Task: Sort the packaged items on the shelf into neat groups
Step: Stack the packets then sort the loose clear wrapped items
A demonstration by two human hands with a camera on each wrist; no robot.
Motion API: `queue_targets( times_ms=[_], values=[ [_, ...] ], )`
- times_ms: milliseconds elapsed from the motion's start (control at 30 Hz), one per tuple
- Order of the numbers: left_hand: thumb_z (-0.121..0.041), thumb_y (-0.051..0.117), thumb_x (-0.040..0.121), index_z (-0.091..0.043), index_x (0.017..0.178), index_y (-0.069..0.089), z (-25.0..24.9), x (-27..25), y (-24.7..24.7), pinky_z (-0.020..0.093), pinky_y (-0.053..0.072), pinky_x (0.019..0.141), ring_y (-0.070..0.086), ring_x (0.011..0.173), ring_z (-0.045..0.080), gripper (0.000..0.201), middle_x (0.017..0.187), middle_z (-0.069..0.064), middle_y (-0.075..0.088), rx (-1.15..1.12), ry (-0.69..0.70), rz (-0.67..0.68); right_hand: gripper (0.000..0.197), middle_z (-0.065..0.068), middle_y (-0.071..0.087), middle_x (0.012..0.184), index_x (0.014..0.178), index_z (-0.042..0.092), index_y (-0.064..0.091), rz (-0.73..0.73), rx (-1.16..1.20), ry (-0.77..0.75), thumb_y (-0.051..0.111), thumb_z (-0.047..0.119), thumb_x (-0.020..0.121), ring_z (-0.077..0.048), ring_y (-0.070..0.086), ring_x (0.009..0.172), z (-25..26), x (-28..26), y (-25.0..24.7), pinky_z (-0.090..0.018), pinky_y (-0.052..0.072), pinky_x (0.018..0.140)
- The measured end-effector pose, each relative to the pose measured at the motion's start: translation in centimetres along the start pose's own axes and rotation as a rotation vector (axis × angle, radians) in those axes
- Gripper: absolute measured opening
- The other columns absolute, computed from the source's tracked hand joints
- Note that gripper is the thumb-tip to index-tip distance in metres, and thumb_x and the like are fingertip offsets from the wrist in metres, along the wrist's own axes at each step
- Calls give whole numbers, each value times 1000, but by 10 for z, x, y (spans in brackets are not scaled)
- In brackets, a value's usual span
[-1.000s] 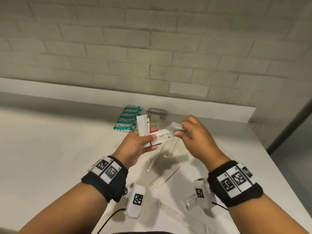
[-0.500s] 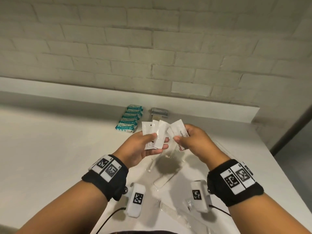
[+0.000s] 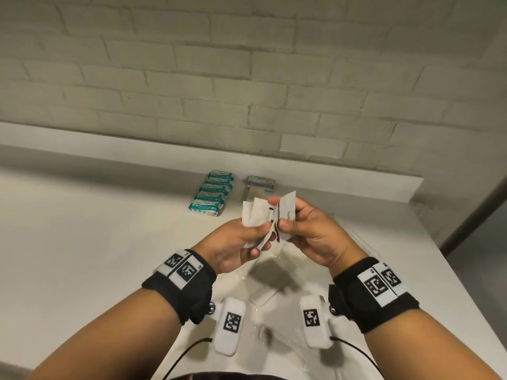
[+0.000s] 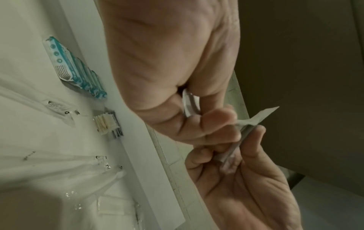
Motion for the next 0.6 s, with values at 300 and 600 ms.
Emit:
queue_targets(
  times_ms=[300,600],
  values=[
    [-10,53,95,-10,115,59,3,0,-17,20,43,52,59,63,12,22,91,5,72,176,8,-6,19,-5,69,82,105,12,59,-296,-38,8,59,6,87,-20,68,74,14,-4,-27,-38,59,64],
    [-53,47,87,-17,110,64,-2,1,-9,19,39,51,50,60,11,46,82,4,66,140,16,53,17,-1,63,76,89,11,64,-271,-489,36,71,-2,80,-12,58,63,11,-4,-14,-24,47,54]
  ],
)
Point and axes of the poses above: each hand's wrist, its own x-axis towards the middle knuckle, its own y-axis out of the palm, z = x × y, the point moved 6 cm from there along x, towards the middle knuckle
